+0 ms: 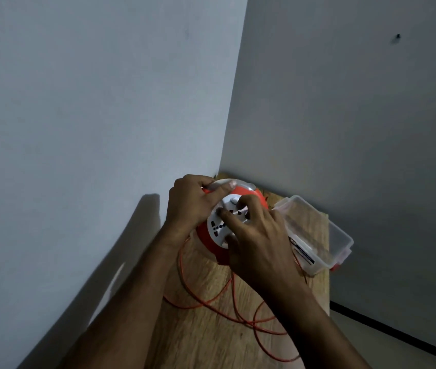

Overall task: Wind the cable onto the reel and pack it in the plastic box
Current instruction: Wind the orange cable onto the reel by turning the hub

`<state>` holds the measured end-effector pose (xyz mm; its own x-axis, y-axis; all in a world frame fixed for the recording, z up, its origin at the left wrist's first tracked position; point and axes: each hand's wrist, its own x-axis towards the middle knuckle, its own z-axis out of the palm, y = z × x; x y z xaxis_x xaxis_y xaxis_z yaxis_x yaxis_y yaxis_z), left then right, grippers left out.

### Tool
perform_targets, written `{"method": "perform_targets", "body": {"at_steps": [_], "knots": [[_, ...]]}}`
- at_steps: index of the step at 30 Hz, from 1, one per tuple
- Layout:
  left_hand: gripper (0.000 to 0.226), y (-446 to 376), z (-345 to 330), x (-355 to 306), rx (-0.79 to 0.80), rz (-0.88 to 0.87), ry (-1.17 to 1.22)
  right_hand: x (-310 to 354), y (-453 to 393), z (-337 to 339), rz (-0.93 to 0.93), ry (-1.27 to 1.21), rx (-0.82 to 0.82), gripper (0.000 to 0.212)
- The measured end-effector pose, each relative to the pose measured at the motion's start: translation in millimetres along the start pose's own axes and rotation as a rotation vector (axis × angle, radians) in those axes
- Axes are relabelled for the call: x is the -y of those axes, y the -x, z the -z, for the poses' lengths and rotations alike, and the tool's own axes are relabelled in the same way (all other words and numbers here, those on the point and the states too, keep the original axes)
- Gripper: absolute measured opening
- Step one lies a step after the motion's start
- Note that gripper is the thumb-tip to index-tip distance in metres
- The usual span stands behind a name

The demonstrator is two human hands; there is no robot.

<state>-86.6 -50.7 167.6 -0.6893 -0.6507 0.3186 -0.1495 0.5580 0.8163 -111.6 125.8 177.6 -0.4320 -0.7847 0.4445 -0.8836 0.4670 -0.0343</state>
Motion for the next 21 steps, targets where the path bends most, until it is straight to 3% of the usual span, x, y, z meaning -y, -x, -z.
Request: {"method": "perform_targets", "body": {"at_steps": [7,14,16,19,21], "knots": [[0.041,6.0,6.0,3.7,-0.033,-0.005,-0.023,1.1,-6.4,-7.6,-0.070,-0.158,-0.152,0.061],[0.053,7.9,5.8,-3.4,-0.110,-0.018,-0.003,22.7,-17.8,-13.8,-0.662,-0.694,-0.329,0.057],[0.053,7.7,4.4,-5.0,-0.124,-0.043,-0.030,25.7,-23.6,-15.5,-0.813,-0.812,-0.356,0.047],[0.055,9.1,3.9,-3.4,-0.101,-0.041,-0.009,33.5,-22.7,-15.3,-0.753,-0.735,-0.352,0.026],[0.058,7.5,8.4,-1.0,-0.112,0.009,0.033,35.5,-15.2,-8.6,-0.515,-0.529,-0.400,0.018]]}}
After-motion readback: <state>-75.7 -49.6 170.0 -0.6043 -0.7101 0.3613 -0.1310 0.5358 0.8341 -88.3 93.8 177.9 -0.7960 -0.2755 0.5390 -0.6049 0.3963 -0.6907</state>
